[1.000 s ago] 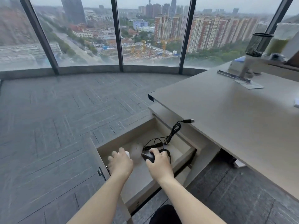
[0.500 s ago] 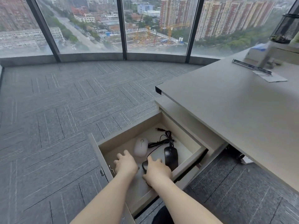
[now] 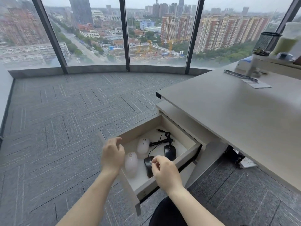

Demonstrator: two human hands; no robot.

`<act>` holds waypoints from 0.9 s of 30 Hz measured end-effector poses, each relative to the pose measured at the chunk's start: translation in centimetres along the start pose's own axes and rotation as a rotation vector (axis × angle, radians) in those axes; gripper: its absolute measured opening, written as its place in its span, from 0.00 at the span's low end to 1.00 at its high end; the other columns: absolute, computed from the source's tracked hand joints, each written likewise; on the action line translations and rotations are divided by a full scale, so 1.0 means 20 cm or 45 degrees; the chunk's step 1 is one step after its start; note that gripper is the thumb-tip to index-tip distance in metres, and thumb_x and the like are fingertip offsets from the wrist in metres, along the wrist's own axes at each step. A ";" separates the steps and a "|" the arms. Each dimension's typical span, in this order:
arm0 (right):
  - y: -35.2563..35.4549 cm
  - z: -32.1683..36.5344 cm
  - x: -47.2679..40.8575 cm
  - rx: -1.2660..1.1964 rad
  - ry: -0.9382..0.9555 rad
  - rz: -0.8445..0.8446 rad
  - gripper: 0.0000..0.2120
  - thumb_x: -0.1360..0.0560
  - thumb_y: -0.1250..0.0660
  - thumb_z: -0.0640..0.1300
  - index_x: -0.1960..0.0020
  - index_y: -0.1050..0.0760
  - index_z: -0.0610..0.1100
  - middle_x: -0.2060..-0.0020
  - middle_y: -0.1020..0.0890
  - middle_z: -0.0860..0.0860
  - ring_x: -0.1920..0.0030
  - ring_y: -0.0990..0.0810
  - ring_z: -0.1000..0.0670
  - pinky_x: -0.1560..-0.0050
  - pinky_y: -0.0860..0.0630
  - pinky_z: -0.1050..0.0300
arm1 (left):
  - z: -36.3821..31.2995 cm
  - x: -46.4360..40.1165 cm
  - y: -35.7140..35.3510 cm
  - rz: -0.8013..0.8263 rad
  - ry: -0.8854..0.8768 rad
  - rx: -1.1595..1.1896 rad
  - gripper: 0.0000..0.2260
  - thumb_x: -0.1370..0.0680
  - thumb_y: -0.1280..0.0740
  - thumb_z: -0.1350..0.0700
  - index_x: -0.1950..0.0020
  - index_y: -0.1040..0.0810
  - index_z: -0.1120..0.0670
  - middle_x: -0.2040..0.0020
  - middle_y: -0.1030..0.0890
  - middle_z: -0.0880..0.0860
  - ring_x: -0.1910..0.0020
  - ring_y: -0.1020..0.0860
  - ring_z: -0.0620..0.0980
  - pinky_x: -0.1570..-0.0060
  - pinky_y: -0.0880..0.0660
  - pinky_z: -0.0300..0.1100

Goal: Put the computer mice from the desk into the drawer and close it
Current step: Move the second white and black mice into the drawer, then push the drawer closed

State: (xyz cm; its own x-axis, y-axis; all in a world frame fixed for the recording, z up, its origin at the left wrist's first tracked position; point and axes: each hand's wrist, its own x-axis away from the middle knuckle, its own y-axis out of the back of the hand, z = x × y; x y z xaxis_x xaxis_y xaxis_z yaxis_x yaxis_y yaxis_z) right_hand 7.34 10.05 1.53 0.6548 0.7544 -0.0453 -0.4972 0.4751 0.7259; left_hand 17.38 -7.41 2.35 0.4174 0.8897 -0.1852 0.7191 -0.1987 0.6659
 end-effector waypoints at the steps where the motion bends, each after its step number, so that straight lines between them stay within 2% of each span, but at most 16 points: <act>1: -0.01 0.02 0.06 -0.026 0.026 0.018 0.08 0.22 0.40 0.49 0.52 0.24 0.47 0.56 0.20 0.53 0.57 0.22 0.53 0.53 0.22 0.51 | 0.03 0.04 0.04 -0.048 0.016 0.022 0.13 0.23 0.40 0.61 0.40 0.23 0.56 0.40 0.22 0.56 0.41 0.24 0.55 0.44 0.28 0.48; 3: -0.05 0.04 0.16 -0.083 0.039 0.099 0.10 0.23 0.38 0.54 0.53 0.24 0.48 0.57 0.20 0.54 0.58 0.22 0.55 0.54 0.21 0.54 | 0.09 0.11 0.08 -0.094 0.076 0.051 0.13 0.22 0.40 0.61 0.38 0.25 0.57 0.39 0.24 0.58 0.41 0.24 0.56 0.47 0.29 0.46; 5: -0.09 0.07 0.26 -0.128 0.031 0.223 0.18 0.27 0.36 0.63 0.49 0.24 0.50 0.56 0.20 0.55 0.56 0.22 0.56 0.53 0.21 0.56 | 0.15 0.18 0.10 -0.063 0.157 0.029 0.15 0.22 0.40 0.60 0.35 0.27 0.59 0.36 0.26 0.59 0.39 0.26 0.57 0.46 0.31 0.46; 7: -0.13 0.09 0.34 -0.101 0.035 0.342 0.28 0.32 0.35 0.70 0.42 0.26 0.51 0.51 0.21 0.55 0.52 0.22 0.56 0.52 0.24 0.58 | 0.22 0.24 0.09 0.041 0.246 -0.037 0.19 0.22 0.40 0.58 0.31 0.30 0.58 0.32 0.28 0.59 0.35 0.28 0.58 0.40 0.32 0.50; 9: -0.17 0.10 0.40 -0.024 0.034 0.388 0.31 0.34 0.32 0.69 0.39 0.29 0.52 0.46 0.22 0.55 0.47 0.23 0.54 0.51 0.27 0.58 | 0.28 0.29 0.08 0.156 0.295 -0.084 0.22 0.21 0.41 0.56 0.27 0.34 0.58 0.28 0.31 0.59 0.29 0.33 0.57 0.32 0.36 0.53; 11: -0.21 0.10 0.42 0.046 0.048 0.334 0.26 0.32 0.30 0.64 0.39 0.31 0.53 0.44 0.23 0.55 0.45 0.23 0.53 0.49 0.26 0.55 | 0.29 0.34 0.06 0.247 0.309 -0.044 0.23 0.20 0.42 0.56 0.25 0.36 0.57 0.26 0.33 0.58 0.26 0.36 0.56 0.29 0.39 0.52; 13: -0.23 0.08 0.42 0.079 0.032 0.275 0.20 0.30 0.31 0.59 0.43 0.31 0.54 0.45 0.23 0.56 0.45 0.22 0.51 0.48 0.23 0.50 | 0.27 0.36 0.05 0.305 0.314 0.061 0.23 0.20 0.42 0.56 0.25 0.35 0.56 0.26 0.32 0.56 0.27 0.34 0.56 0.30 0.37 0.52; 19: -0.21 0.02 0.39 0.009 -0.053 0.206 0.14 0.30 0.32 0.57 0.48 0.31 0.53 0.49 0.23 0.55 0.50 0.22 0.51 0.51 0.23 0.51 | 0.20 0.34 0.00 0.371 0.373 0.259 0.24 0.23 0.42 0.58 0.26 0.33 0.54 0.27 0.30 0.51 0.28 0.32 0.53 0.30 0.34 0.51; 22: -0.18 -0.05 0.35 -0.060 -0.147 0.149 0.14 0.31 0.33 0.58 0.51 0.31 0.53 0.52 0.23 0.55 0.54 0.21 0.51 0.55 0.22 0.52 | 0.15 0.29 -0.08 0.448 0.389 0.330 0.26 0.26 0.43 0.57 0.26 0.32 0.51 0.30 0.27 0.49 0.36 0.24 0.55 0.36 0.28 0.53; 24: -0.15 -0.10 0.32 -0.084 -0.203 0.110 0.14 0.31 0.33 0.59 0.50 0.31 0.53 0.52 0.23 0.55 0.55 0.21 0.52 0.58 0.23 0.54 | 0.11 0.26 -0.15 0.475 0.422 0.390 0.28 0.27 0.43 0.56 0.26 0.34 0.50 0.30 0.26 0.50 0.38 0.22 0.55 0.40 0.25 0.54; 27: -0.08 -0.19 0.27 -0.143 -0.274 0.008 0.15 0.30 0.32 0.58 0.49 0.31 0.54 0.52 0.23 0.55 0.54 0.22 0.53 0.57 0.23 0.55 | 0.00 0.23 -0.26 0.500 0.490 0.539 0.28 0.26 0.43 0.59 0.25 0.36 0.46 0.33 0.24 0.49 0.43 0.20 0.55 0.49 0.23 0.50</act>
State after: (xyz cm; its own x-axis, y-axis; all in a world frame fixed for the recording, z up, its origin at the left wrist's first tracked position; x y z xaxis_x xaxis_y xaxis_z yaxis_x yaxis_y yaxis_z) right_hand 9.49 15.18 -2.55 0.7518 0.6493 0.1149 -0.5538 0.5272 0.6444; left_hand 15.61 -2.28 -2.02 0.5207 0.7860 0.3332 0.7424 -0.6096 0.2778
